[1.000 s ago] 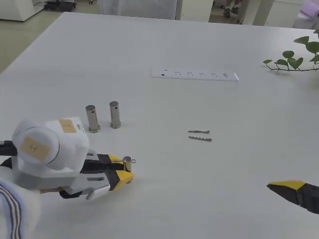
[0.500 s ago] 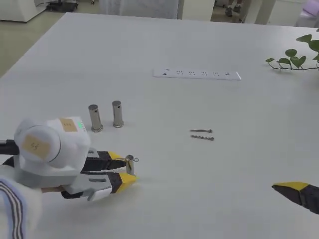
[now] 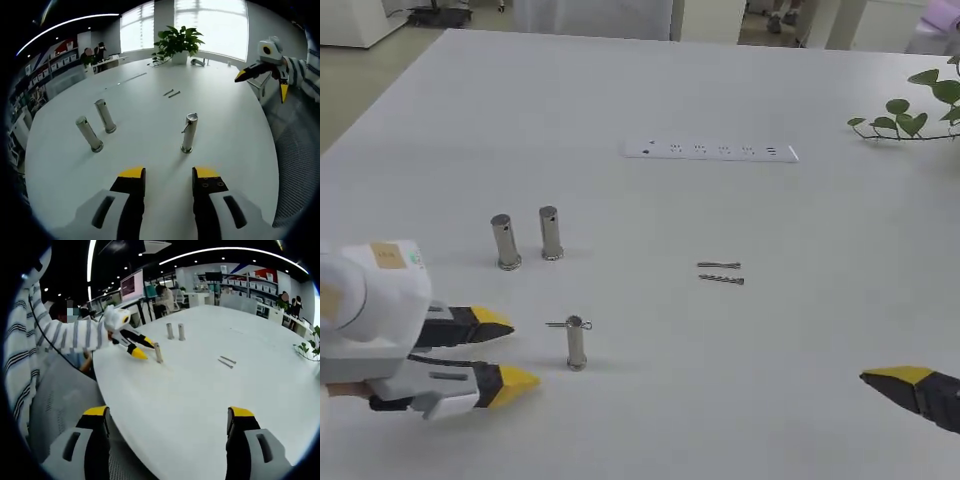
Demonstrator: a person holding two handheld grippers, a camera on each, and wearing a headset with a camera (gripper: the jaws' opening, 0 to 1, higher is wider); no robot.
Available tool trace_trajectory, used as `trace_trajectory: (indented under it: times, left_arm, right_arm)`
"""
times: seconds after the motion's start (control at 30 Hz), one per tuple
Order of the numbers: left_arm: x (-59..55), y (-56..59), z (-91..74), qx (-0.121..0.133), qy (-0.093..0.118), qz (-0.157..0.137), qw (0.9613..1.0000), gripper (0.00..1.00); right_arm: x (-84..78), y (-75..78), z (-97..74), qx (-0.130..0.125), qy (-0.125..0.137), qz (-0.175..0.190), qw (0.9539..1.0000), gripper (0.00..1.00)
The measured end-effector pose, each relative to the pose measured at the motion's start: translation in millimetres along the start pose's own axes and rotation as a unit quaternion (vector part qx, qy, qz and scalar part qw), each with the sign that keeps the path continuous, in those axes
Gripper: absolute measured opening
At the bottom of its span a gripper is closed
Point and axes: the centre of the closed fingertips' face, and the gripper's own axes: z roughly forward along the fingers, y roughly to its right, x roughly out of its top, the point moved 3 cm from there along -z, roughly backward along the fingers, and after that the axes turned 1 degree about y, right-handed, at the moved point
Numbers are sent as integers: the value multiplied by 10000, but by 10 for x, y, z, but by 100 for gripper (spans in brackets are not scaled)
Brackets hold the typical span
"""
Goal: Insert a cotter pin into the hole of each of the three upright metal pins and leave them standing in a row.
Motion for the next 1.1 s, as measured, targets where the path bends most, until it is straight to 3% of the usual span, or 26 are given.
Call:
trace_trajectory:
  times: [0.1, 0.23, 0.5, 0.77, 1.1]
  left_arm:
    - [-44, -141, -60, 257, -27, -78, 9996, 37]
    - [-25, -381, -108, 783, 28, -135, 9968, 38]
    - [70, -672, -19, 1182, 137, -226, 9926, 41]
    - [154, -876, 112, 1258, 256, -366, 9910, 42]
    - [313, -1016, 251, 1263, 464, -381, 9902, 40]
  right_arm:
    - [-11, 10, -19, -68, -15, -32, 10000, 96]
    - [-21, 16, -40, -127, -8, 31, 9999, 96]
    - [-53, 39, -49, -222, -75, 11, 9997, 95]
    - [-57, 49, -46, -267, -117, 66, 9996, 94]
    - [-76, 70, -34, -285, -184, 69, 9994, 93]
